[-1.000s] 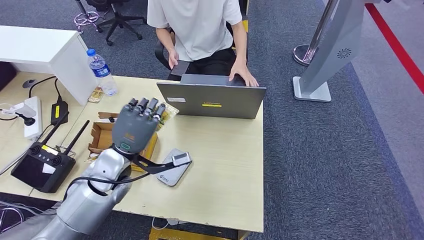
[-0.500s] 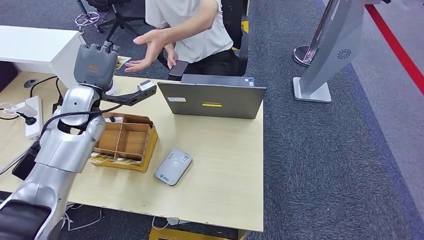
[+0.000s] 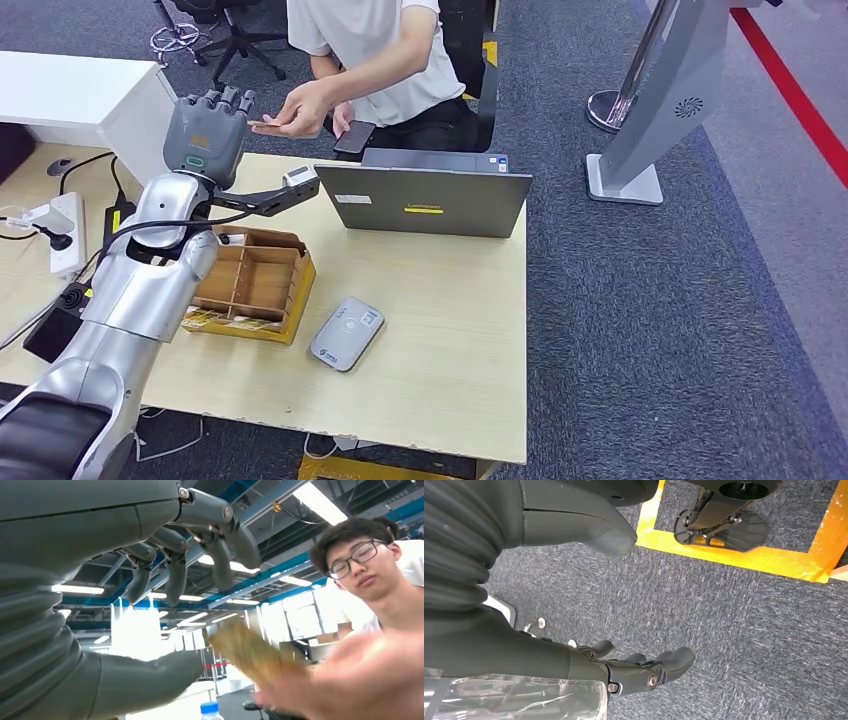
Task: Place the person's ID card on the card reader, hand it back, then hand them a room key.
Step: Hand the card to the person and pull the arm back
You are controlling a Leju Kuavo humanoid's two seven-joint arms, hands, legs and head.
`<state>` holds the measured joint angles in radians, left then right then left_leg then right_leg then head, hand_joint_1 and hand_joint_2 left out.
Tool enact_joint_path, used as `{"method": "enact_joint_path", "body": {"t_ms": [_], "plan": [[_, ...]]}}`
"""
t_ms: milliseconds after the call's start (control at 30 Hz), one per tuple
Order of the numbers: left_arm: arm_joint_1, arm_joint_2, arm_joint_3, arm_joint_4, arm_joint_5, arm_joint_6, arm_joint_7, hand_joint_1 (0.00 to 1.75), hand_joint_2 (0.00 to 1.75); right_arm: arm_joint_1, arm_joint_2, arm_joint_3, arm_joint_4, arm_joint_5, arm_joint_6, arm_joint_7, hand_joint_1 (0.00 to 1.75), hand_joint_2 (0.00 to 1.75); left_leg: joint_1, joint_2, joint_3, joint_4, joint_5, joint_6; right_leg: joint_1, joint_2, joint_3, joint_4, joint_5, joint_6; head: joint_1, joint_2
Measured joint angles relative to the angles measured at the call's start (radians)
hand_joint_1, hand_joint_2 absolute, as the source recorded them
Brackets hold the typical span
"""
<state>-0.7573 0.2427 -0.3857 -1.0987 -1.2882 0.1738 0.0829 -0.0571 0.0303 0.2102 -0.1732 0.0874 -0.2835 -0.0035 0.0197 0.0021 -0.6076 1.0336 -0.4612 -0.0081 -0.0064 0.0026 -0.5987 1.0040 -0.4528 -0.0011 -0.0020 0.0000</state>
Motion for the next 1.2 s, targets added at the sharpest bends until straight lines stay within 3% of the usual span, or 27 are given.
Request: {"method": "enact_joint_path", "body": {"t_ms": [133,300,533,667,800,967,1200], "plan": [[0.067,0.008,0.0,-0.082,0.013,0.014,-0.015,0.0,1.75,0.001,0.0,-0.001,0.0,-0.005,-0.002,-0.004,0.0,1.75,0.0,0.0,0.0,0.0,0.0,0.0,0.0,0.0,0.0,0.0,0.0,0.0,0.0,0.0],[0.23,0.054,0.0,-0.305,0.026,0.029,-0.03,0.0,1.75,0.007,0.001,-0.015,0.0,-0.036,-0.011,-0.009,0.0,1.75,0.0,0.001,0.0,0.0,-0.002,0.0,0.0,0.001,0.0,0.0,-0.001,0.0,0.0,0.0],[0.592,0.162,0.001,-0.644,-0.003,0.105,-0.066,0.0,1.75,0.019,0.003,-0.06,0.0,-0.071,-0.027,-0.019,0.0,1.75,0.0,0.004,0.003,-0.001,-0.008,-0.002,0.0,0.005,0.002,0.0,-0.006,0.0,-0.002,0.0],[0.796,0.185,0.004,-0.742,-0.06,0.142,-0.075,0.0,1.75,0.021,0.003,-0.084,0.0,-0.081,-0.031,-0.029,0.0,1.75,0.0,0.004,0.004,-0.001,-0.01,-0.001,0.0,0.004,0.002,0.0,-0.009,0.001,-0.002,0.0],[0.94,0.189,0.004,-0.764,-0.074,0.149,-0.05,0.0,1.75,0.022,0.003,-0.101,0.0,-0.088,-0.035,-0.03,0.0,1.75,0.0,0.003,0.003,-0.001,-0.01,0.0,0.0,0.003,0.002,0.0,-0.01,0.001,-0.001,0.0],[1.022,0.184,0.004,-0.733,-0.035,0.106,0.054,0.0,1.75,0.022,0.003,-0.103,0.0,-0.072,-0.035,-0.021,0.0,1.75,0.0,0.003,0.003,-0.001,-0.01,0.0,0.0,0.002,0.003,0.0,-0.01,0.001,-0.001,0.0],[1.007,0.138,0.047,-0.604,-0.021,0.107,0.104,0.0,1.75,0.022,0.003,-0.103,0.0,-0.051,-0.029,-0.012,0.0,1.75,0.0,0.001,0.004,-0.001,-0.009,0.0,0.0,0.001,0.004,0.0,-0.009,0.001,-0.001,0.0]]}}
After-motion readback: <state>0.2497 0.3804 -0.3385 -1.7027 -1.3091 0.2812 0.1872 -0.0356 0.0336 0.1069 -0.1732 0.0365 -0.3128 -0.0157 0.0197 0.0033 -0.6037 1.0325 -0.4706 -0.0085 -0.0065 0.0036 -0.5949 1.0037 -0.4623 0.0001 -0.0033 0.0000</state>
